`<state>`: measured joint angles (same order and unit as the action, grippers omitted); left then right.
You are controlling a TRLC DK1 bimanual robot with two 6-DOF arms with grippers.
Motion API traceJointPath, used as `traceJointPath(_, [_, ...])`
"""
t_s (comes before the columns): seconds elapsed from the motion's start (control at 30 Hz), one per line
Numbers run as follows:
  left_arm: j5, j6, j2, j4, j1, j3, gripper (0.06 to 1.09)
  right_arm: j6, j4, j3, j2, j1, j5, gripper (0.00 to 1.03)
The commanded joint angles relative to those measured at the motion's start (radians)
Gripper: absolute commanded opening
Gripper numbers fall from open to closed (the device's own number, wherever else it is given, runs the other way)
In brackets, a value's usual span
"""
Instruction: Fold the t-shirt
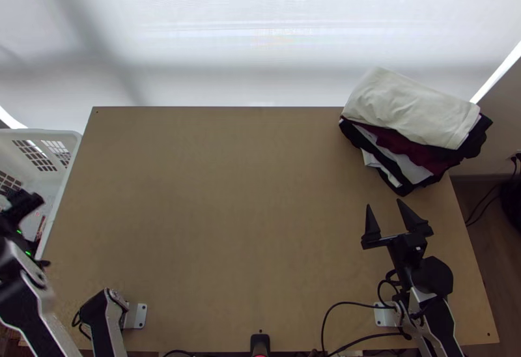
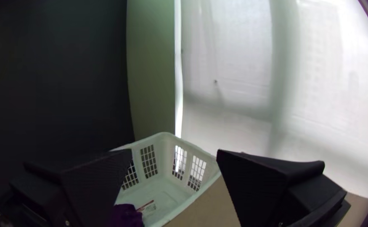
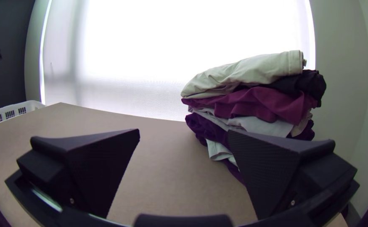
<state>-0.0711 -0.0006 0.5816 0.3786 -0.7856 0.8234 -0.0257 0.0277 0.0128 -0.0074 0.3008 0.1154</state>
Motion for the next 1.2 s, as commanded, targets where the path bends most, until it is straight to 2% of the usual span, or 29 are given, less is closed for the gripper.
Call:
traceJointPath(0.0, [0.105, -0.068, 0.227, 0.077, -0.155, 0.157, 1.04, 0.017, -0.015, -0.007, 0.006, 0.008, 0.012, 0.98])
traceJointPath(0.17, [0.139, -0.076, 0.524, 0.111, -0.256, 0.324, 1.04, 0.017, -0.015, -0.007, 0.006, 0.008, 0.012, 0.98])
traceJointPath(0.33, [0.263, -0.076, 0.871, 0.258, -0.346, 0.574, 1.04, 0.017, -0.015, -0.007, 0.006, 0.008, 0.012, 0.98])
traceJointPath(0.63, [0.26, -0.055, 1.459, 0.487, -0.394, 1.083, 1.04, 0.017, -0.015, -0.007, 0.006, 0.008, 0.012, 0.98])
traceJointPath(0.8, [0.26, 0.013, 1.762, 0.661, -0.397, 1.386, 1.04, 0.017, -0.015, -0.007, 0.006, 0.008, 0.012, 0.98])
traceJointPath(0.9, [0.238, 0.07, 1.865, 0.643, -0.394, 1.416, 1.04, 0.017, -0.015, -0.007, 0.006, 0.008, 0.012, 0.98])
traceJointPath(1.17, [0.102, 0.189, 2.042, 0.68, -0.392, 1.41, 1.04, 0.017, -0.015, -0.007, 0.006, 0.008, 0.012, 0.98])
